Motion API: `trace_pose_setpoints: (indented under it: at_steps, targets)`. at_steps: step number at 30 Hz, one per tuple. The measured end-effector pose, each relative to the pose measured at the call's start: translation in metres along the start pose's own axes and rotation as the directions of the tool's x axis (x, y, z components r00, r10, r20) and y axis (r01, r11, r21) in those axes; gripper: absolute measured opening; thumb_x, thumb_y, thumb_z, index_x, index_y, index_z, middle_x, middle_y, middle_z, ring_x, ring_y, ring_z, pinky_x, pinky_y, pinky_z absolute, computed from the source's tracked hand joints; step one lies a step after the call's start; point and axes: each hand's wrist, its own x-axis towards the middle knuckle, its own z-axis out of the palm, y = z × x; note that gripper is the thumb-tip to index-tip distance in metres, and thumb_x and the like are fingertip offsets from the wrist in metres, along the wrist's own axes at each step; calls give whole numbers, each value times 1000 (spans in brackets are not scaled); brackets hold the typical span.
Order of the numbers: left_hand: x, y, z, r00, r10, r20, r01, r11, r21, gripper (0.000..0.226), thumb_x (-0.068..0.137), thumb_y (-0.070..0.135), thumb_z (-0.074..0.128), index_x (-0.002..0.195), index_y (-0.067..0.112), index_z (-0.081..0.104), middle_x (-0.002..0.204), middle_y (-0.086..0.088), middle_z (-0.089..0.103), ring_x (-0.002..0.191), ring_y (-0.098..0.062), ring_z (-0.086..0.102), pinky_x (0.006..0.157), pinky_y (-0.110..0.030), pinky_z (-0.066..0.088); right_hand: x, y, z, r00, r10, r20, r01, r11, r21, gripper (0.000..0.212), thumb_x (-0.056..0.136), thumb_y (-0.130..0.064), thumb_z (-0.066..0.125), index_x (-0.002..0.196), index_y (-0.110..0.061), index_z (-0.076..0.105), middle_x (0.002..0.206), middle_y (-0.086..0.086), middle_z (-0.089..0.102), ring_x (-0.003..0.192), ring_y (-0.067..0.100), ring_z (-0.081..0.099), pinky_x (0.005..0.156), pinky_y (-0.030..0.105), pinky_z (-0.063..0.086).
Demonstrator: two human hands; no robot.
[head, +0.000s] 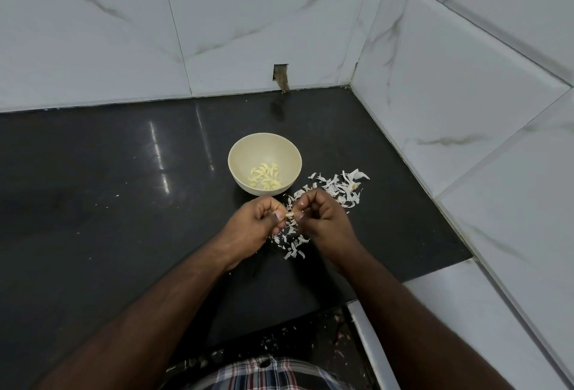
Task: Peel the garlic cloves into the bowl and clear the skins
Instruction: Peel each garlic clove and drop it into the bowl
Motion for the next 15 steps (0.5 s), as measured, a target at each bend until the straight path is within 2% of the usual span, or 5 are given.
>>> trace_pose_setpoints:
  at_steps: [4,6,8,11,15]
  targets:
    - [2,-5,-6,993,121,-11,-116,974,196,21,99,12,52,88,25,63,74,10,64,70,-11,58,73,-36,51,2,-1,-1,994,110,23,-112,986,127,32,84,18,54,85,-14,55,77,3,59,63,14,45,58,30,39]
    - [3,-7,-8,982,188,-10,-171,918,359,18,98,20,52,87,32,60,77,14,64,75,-12,60,75,-40,52,3,-2,-2,985,170,36,-173,968,183,31,85,19,52,88,-12,54,75,2,59,62,13,45,57,29,41]
    - [2,-6,-9,972,234,-17,-208,891,404,17,99,21,52,87,32,58,77,16,61,75,-11,58,73,-40,50,3,-5,-4,969,231,88,-246,936,253,29,88,17,51,90,-12,55,76,3,57,62,13,47,56,28,46]
    - [2,-4,-5,976,219,4,-210,933,292,19,101,14,52,88,25,59,73,13,60,70,-8,54,70,-33,48,1,-8,-8,940,283,189,-333,879,342,28,90,15,50,89,-12,56,76,4,56,61,13,45,57,30,47]
    - [-2,1,1,999,14,39,-11,997,-82,20,104,10,50,87,12,60,69,6,59,63,-7,49,61,-22,39,2,-4,-8,975,145,166,-186,947,262,30,88,17,52,86,-14,56,81,3,58,67,13,51,61,29,47]
